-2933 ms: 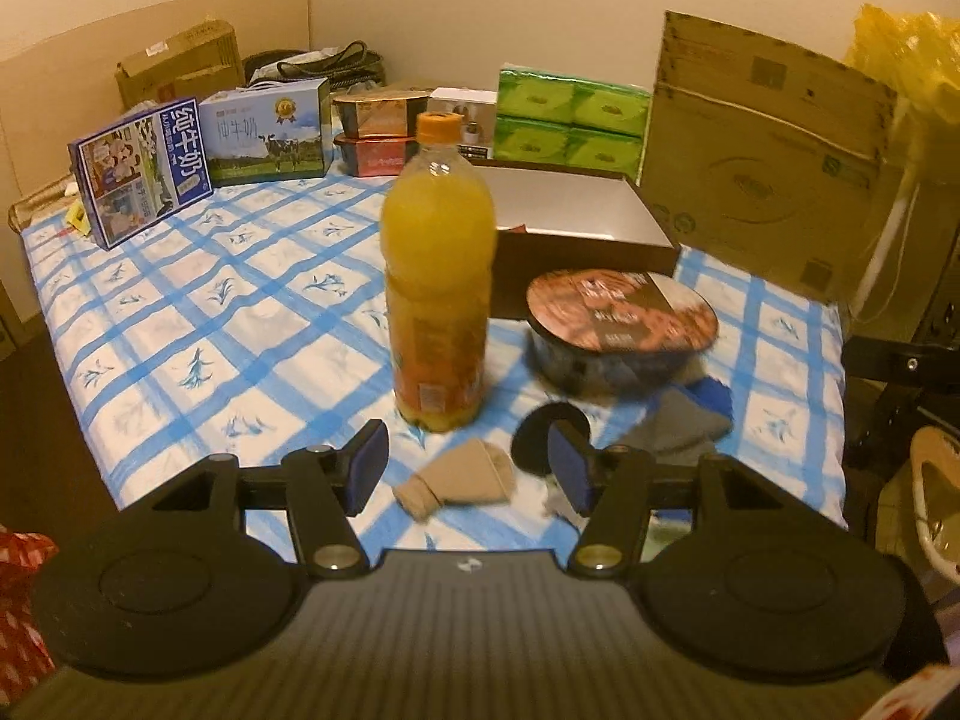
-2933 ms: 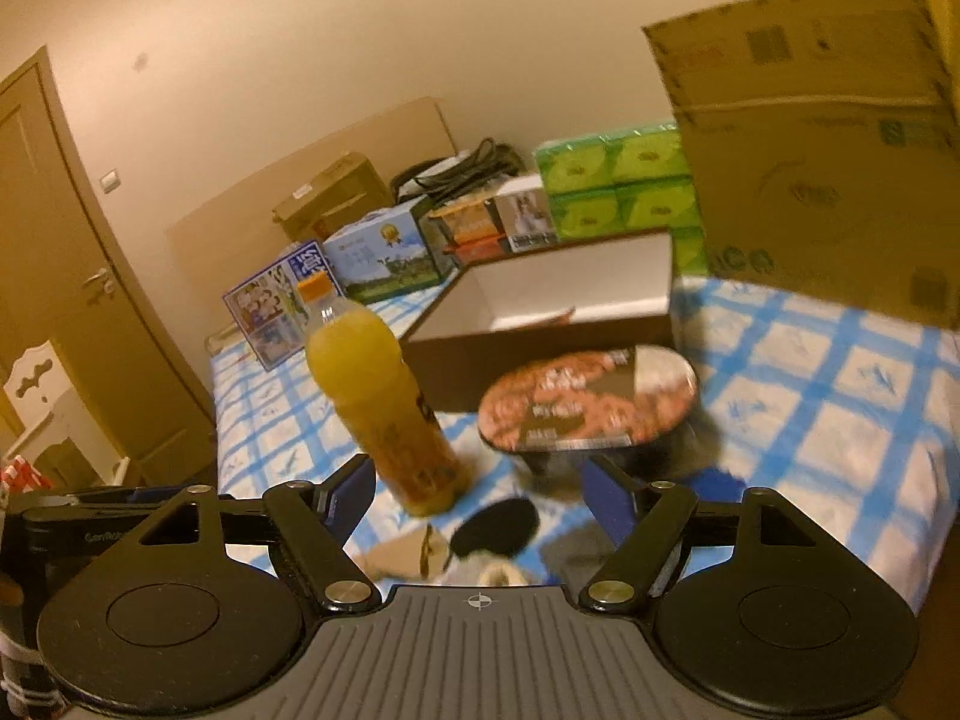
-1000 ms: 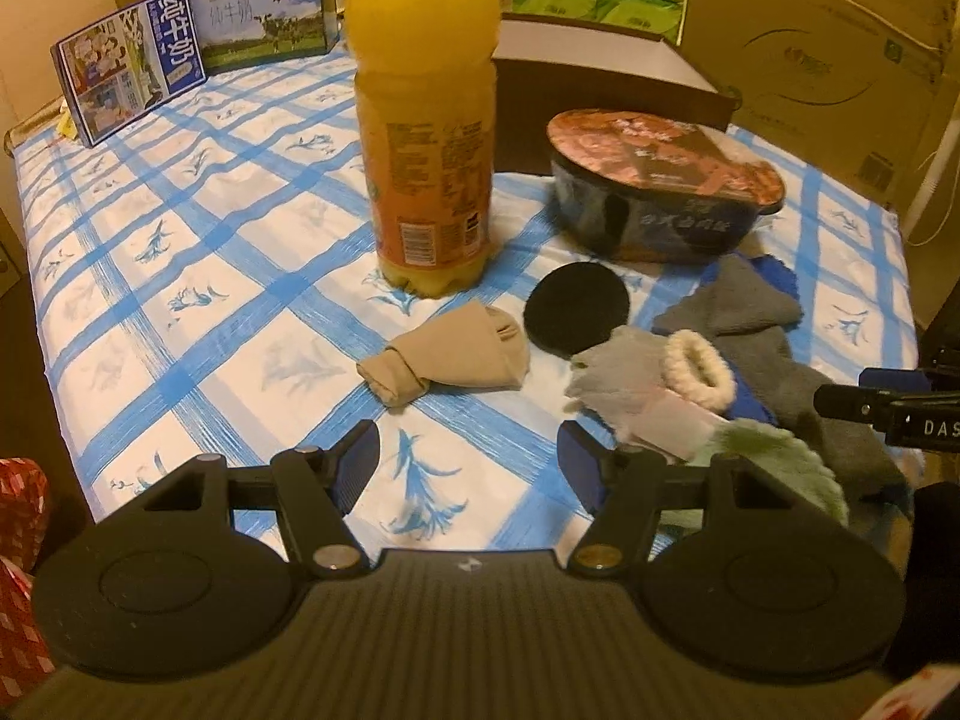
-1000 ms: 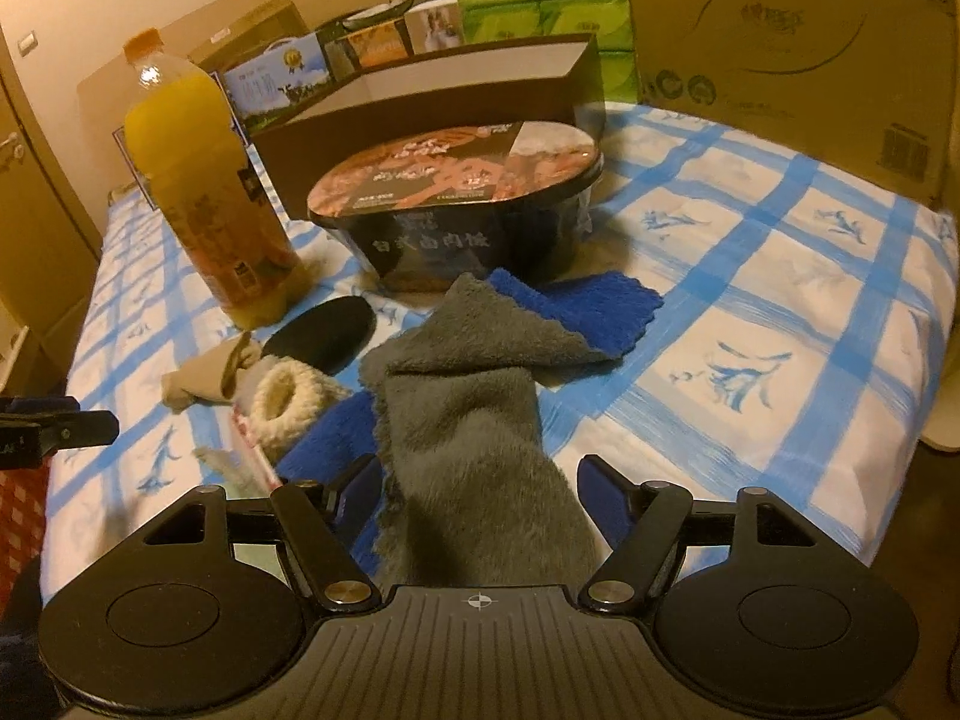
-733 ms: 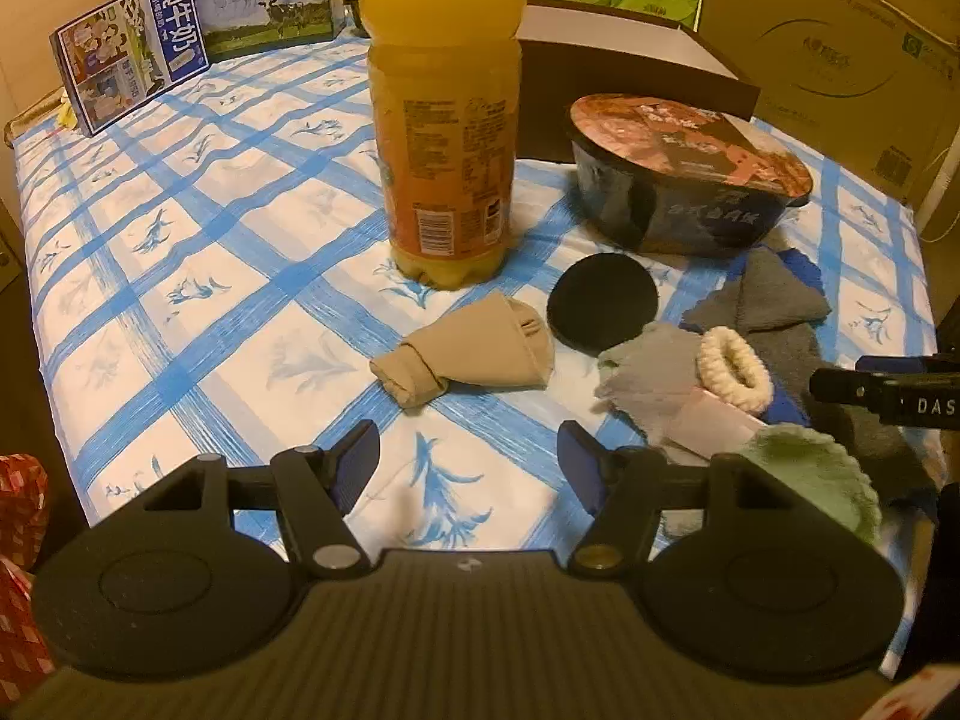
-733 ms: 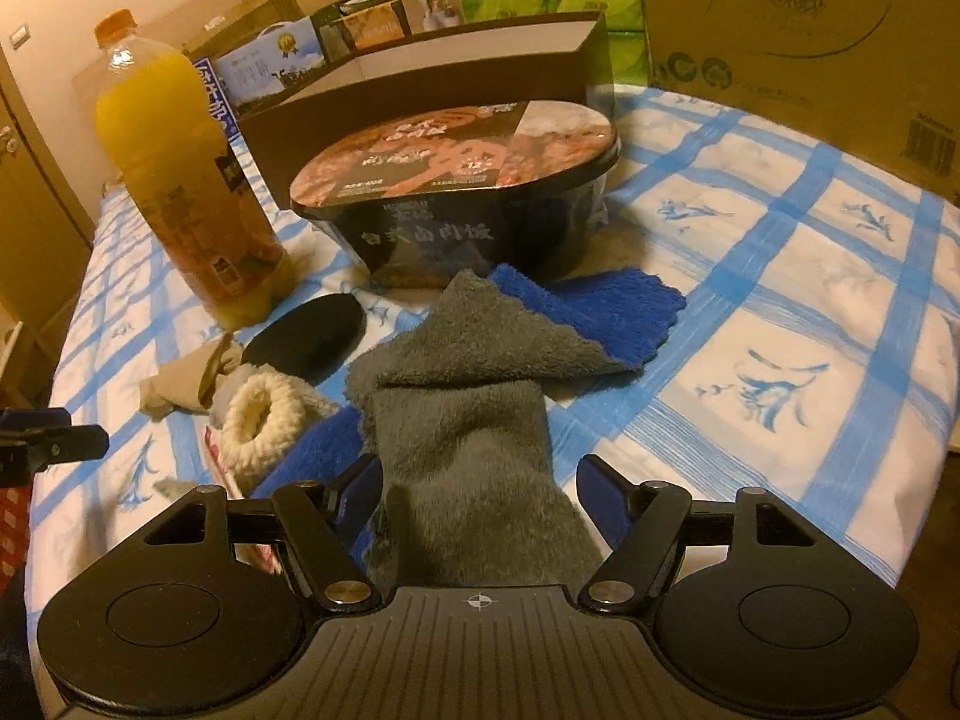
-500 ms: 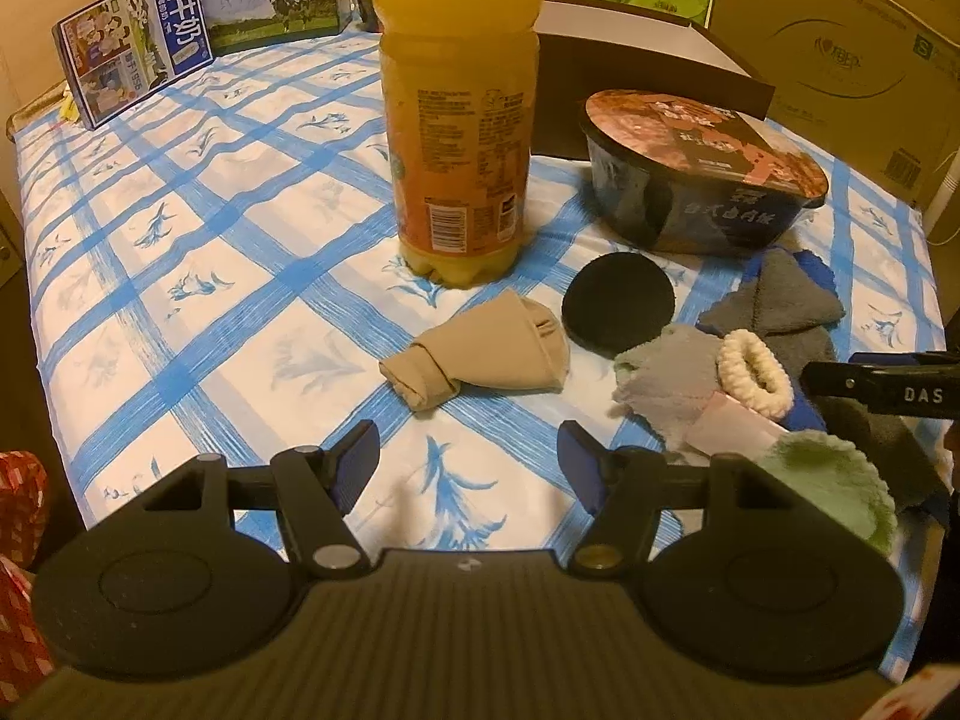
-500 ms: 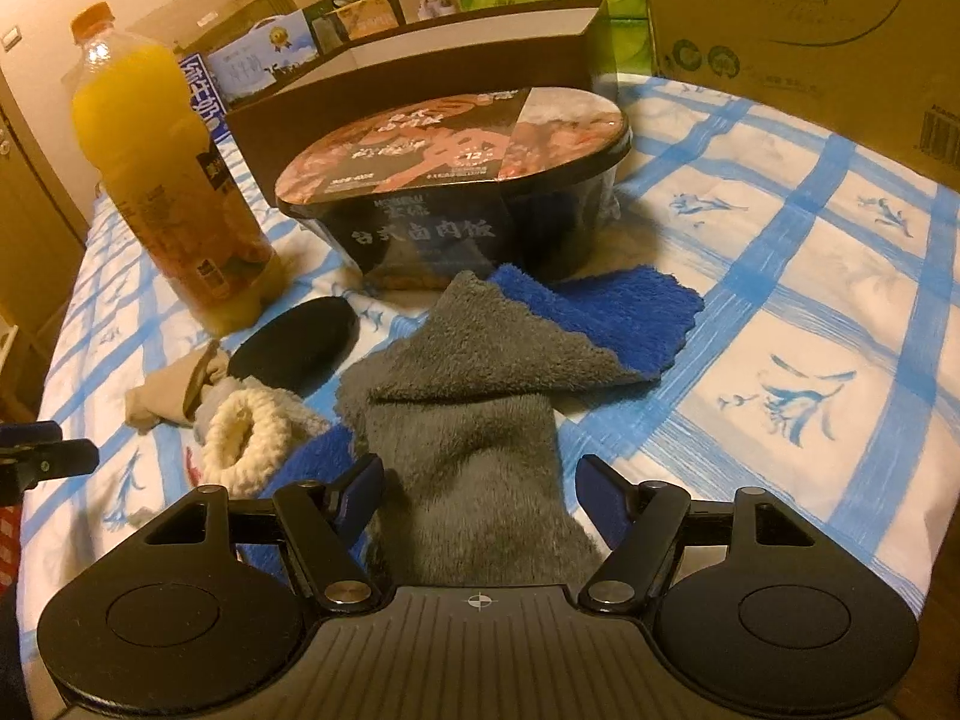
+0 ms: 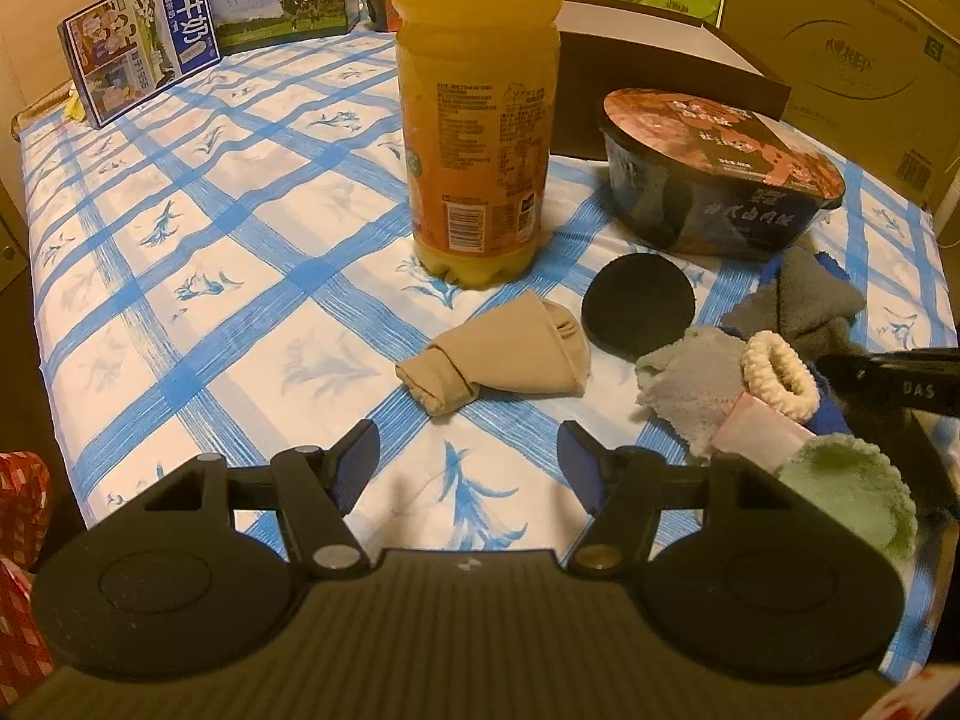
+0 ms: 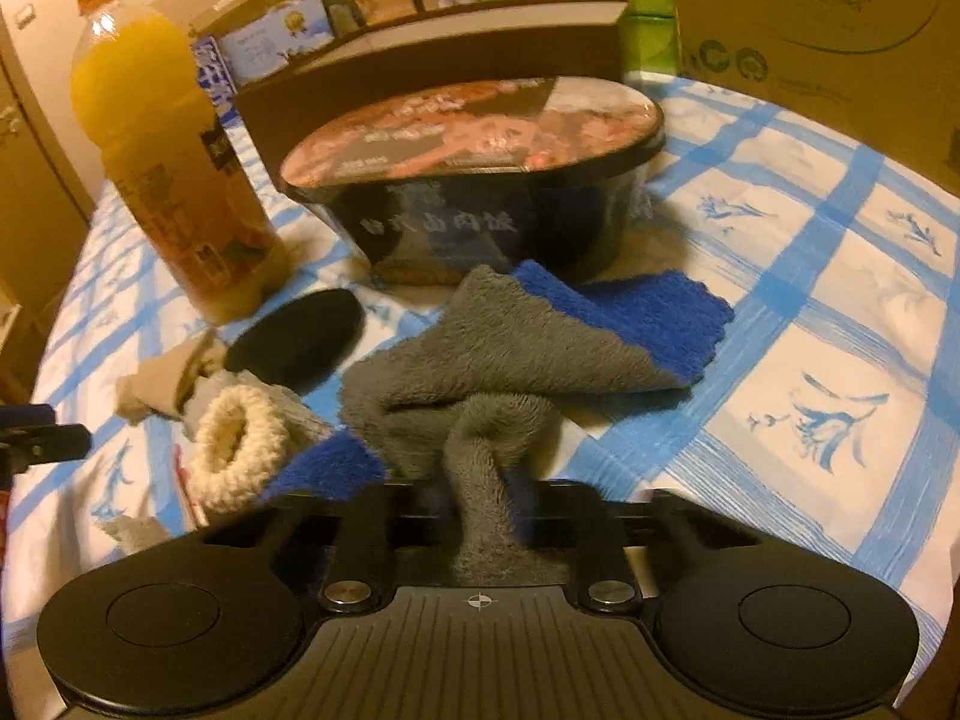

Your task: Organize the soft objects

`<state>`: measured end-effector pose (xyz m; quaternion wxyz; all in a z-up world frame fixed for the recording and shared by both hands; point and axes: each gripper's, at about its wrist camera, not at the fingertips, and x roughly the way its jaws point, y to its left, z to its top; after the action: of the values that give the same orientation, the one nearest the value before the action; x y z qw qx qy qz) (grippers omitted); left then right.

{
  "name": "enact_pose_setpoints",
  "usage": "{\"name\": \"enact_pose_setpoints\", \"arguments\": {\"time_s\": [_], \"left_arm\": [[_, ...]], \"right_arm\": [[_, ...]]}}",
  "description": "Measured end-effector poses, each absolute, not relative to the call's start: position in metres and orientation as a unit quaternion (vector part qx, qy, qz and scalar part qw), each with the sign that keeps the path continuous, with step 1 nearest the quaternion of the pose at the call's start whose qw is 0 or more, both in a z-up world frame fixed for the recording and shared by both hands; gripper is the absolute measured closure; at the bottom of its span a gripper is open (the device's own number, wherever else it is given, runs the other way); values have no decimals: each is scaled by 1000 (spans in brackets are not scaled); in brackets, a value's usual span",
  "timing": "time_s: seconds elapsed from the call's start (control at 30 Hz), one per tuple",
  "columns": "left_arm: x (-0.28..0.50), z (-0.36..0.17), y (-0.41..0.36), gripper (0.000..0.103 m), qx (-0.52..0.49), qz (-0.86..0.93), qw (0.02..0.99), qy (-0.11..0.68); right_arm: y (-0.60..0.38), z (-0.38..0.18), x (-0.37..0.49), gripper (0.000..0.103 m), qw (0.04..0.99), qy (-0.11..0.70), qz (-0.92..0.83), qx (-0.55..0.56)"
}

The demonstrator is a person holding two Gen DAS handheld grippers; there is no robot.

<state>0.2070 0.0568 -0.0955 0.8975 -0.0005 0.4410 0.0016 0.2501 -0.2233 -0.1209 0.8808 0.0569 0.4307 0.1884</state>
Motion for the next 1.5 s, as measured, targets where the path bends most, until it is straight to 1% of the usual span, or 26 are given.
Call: {"name": "enact_pose_setpoints", "arguments": {"time_s": [0.13, 0.3, 0.4, 0.47, 0.53, 0.73, 0.83, 0.87, 0.9, 0.93, 0.97, 1.0, 1.03, 1.13, 1.2, 1.3, 1.4, 1.5], "left_arm": [[205, -94, 59, 40, 2, 0, 900, 436], [203, -94, 62, 40, 2, 2, 901, 434], [202, -94, 61, 40, 2, 0, 902, 431], [202, -95, 60, 40, 6, -2, 903, 430], [203, -97, 58, 40, 13, -5, 902, 431], [204, -104, 51, 40, 39, -16, 901, 432], [205, -108, 49, 40, 49, -16, 900, 434], [205, -109, 49, 40, 49, -17, 900, 433], [206, -110, 49, 40, 49, -19, 900, 433], [207, -110, 48, 40, 51, -22, 900, 432], [208, -111, 48, 40, 53, -24, 900, 431], [209, -111, 48, 40, 56, -25, 900, 431], [210, -112, 48, 40, 58, -26, 900, 430], [212, -111, 47, 40, 58, -32, 901, 428], [212, -109, 45, 40, 49, -44, 903, 425], [210, -104, 41, 41, 23, -73, 902, 425], [207, -100, 31, 42, 18, -93, 903, 419], [206, -99, 21, 46, 24, -112, 901, 418]], "right_arm": [[-235, -101, 242, 94, 897, 397, 182, 74], [-269, -60, 231, 94, 923, 329, 156, 123], [-281, -41, 225, 94, 940, 293, 134, 116], [-281, -38, 224, 94, 944, 284, 128, 103], [-277, -45, 227, 94, 939, 304, 126, 96], [-258, -88, 234, 94, 904, 393, 146, 87], [-249, -99, 234, 93, 894, 411, 164, 72], [-247, -100, 235, 91, 892, 415, 168, 64], [-246, -100, 236, 84, 891, 418, 170, 56], [-245, -98, 237, 73, 889, 421, 173, 48], [-246, -96, 237, 66, 888, 423, 175, 41], [-247, -94, 236, 53, 889, 422, 173, 35], [-249, -93, 234, 43, 893, 416, 169, 30], [-253, -88, 229, 31, 903, 398, 157, 12], [-253, -87, 228, 29, 905, 393, 163, 5], [-249, -92, 232, 28, 900, 399, 176, 1], [-245, -94, 229, 29, 901, 404, 157, -2], [-247, -84, 211, 30, 915, 369, 163, 12]]}}
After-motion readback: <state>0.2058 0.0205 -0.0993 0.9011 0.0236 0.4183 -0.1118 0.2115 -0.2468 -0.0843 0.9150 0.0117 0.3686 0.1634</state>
